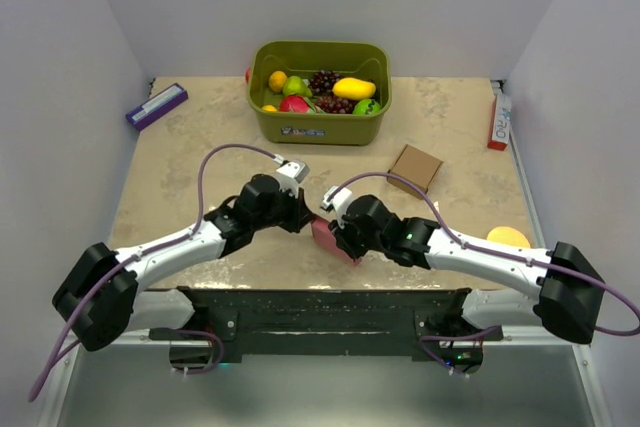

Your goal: Fold the paper box

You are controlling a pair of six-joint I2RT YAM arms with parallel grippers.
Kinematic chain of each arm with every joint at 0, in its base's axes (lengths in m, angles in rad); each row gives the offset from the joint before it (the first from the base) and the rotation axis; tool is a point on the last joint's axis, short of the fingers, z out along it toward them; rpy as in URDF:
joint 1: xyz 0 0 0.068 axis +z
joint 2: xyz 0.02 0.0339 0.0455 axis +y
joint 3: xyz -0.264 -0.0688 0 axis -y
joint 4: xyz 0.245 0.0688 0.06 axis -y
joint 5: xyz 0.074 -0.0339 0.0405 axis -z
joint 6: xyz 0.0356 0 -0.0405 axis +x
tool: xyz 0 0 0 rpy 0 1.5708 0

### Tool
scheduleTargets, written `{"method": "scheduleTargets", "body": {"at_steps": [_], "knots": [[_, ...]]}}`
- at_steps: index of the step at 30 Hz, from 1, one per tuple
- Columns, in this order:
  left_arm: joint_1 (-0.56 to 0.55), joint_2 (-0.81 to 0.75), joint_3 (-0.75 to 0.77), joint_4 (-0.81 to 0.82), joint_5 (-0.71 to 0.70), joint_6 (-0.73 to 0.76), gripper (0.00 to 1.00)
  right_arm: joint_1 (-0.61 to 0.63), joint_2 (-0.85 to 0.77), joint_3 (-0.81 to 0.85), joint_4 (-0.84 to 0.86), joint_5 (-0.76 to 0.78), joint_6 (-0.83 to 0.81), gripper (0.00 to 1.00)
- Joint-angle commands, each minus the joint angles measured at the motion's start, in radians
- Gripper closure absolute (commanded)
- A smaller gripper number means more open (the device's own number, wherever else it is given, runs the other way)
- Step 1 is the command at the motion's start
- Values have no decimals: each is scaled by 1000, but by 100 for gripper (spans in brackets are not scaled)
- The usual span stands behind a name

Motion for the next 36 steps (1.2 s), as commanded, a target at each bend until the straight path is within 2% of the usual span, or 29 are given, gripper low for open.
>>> {"method": "scheduleTargets", "body": {"at_steps": [1, 8, 14, 18, 25, 36], "knots": [[-59, -12, -52, 18, -29, 20, 100, -6, -2, 10, 89, 56, -10, 95], [-138, -4, -105, 41, -170, -15, 100, -6, 6, -3, 101, 80, -10, 95], [-213, -7, -115, 23, -315, -51, 100, -4, 17, -4, 113, 162, -2, 96], [-256, -10, -112, 17, -379, -57, 100, -3, 32, -6, 178, 179, 1, 96], [-258, -33, -110, -34, -459, -37, 100, 0, 81, -6, 241, 153, 21, 94], [-256, -70, -150, -54, -503, -60, 100, 0, 107, -61, 328, 136, 26, 94]]}}
